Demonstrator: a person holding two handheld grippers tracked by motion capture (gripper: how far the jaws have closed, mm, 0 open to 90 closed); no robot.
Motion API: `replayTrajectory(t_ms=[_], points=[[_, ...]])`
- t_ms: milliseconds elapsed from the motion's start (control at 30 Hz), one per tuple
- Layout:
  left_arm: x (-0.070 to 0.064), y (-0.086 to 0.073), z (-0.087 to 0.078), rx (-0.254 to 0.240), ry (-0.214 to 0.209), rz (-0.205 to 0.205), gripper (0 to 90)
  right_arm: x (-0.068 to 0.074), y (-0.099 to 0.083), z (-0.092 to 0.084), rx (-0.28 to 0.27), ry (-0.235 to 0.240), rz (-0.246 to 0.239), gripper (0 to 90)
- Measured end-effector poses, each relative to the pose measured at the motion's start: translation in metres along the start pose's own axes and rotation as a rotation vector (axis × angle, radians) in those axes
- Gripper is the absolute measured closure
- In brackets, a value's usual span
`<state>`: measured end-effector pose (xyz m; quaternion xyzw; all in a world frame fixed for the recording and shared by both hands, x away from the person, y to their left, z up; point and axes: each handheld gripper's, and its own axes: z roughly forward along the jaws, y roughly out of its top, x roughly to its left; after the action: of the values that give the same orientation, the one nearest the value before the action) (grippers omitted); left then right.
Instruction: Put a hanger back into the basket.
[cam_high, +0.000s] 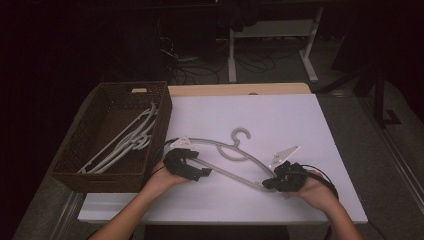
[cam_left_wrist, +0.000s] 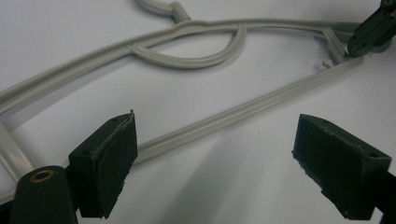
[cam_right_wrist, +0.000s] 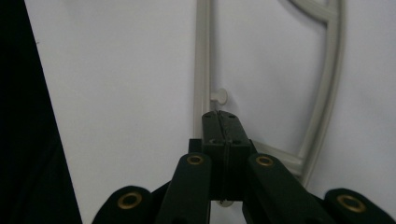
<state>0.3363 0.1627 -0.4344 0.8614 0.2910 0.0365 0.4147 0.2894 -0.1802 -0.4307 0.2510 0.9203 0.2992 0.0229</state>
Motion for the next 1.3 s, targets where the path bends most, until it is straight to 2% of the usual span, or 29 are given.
replayTrajectory(t_ms=[100,167,333,467,600,733,833,967,1100,1167,1300], points=[[0.000,0.000,0.000,0.001,0.003,0.001,13.9,-0.004,0.010,-0.004,-0.026,-0.017,0.000,88.7],[0.001,0.000,0.000,0.002,0.005,0.002,14.0,-0.009,0.024,-0.004,-0.047,-0.026,-0.006,87.9],[0.002,-0.001,-0.001,0.004,0.015,-0.002,14.1,-0.024,0.063,0.009,-0.087,-0.050,-0.007,77.2],[0.001,-0.001,-0.001,0.002,0.014,0.000,14.0,-0.039,0.098,0.026,-0.100,-0.049,0.003,70.5],[0.001,-0.001,-0.001,0.000,0.014,-0.001,14.1,-0.052,0.128,0.047,-0.098,-0.039,-0.015,67.6],[0.001,-0.001,-0.001,0.000,0.013,0.001,14.0,-0.062,0.152,0.071,-0.087,-0.042,-0.030,66.6],[0.000,-0.001,0.000,0.003,0.011,0.007,14.1,-0.067,0.167,0.089,-0.063,-0.026,-0.054,66.5],[-0.002,-0.001,0.000,0.000,0.006,0.007,14.0,-0.067,0.183,0.111,-0.017,-0.014,-0.085,66.5],[-0.002,-0.001,-0.001,-0.005,0.007,0.006,14.1,-0.068,0.190,0.129,0.031,-0.015,-0.119,67.2],[-0.002,-0.001,-0.002,-0.006,0.007,0.006,14.1,-0.069,0.191,0.134,0.046,-0.031,-0.130,70.3],[0.000,0.000,-0.003,-0.014,0.008,-0.001,14.1,-0.070,0.191,0.136,0.045,-0.017,-0.145,76.2]])
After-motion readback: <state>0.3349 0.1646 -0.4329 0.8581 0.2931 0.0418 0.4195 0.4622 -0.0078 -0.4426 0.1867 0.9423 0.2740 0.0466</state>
